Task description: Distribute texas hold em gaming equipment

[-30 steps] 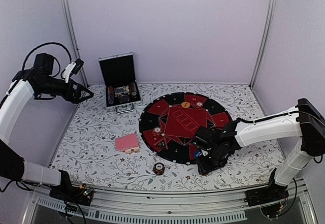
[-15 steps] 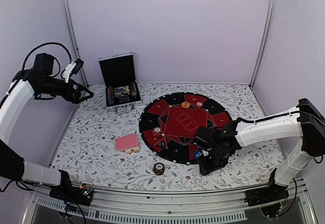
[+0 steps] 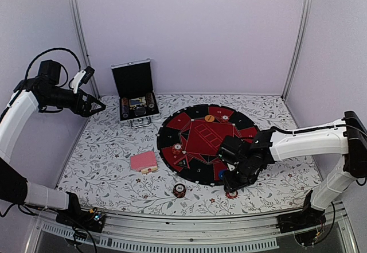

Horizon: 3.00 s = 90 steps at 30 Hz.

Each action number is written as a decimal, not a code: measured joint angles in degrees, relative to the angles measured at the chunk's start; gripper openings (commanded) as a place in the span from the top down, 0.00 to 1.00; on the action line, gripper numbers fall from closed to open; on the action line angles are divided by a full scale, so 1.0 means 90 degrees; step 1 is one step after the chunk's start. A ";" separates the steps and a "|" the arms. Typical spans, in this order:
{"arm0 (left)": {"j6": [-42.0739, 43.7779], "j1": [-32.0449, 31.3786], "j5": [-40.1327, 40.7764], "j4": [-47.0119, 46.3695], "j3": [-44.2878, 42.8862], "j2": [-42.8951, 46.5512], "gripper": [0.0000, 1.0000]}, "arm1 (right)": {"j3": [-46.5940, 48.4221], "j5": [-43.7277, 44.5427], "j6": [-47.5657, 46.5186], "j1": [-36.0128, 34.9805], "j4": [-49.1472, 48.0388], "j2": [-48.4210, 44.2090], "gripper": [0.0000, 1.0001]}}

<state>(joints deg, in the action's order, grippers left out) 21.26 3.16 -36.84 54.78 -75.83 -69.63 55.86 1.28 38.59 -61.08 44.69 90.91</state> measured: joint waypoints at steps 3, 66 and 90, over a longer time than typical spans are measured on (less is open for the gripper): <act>0.0000 0.0000 -0.0002 -0.0002 0.0000 0.0000 0.00 | 0.0172 0.0112 -0.0002 0.0002 0.0172 -0.0066 0.71; 0.0131 -0.0002 0.0000 0.0087 0.0002 0.0000 0.00 | 0.4272 0.0459 -0.1324 -0.0525 0.0600 0.2033 0.09; 0.0131 -0.0002 0.0002 0.0092 0.0000 0.0029 0.00 | 0.4767 -0.0347 -0.1749 -0.1071 0.0658 0.3422 0.24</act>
<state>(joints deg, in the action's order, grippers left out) 22.44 3.14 -36.82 55.61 -75.83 -69.36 98.76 -1.85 22.85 -70.72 50.61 121.71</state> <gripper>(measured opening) 0.996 0.771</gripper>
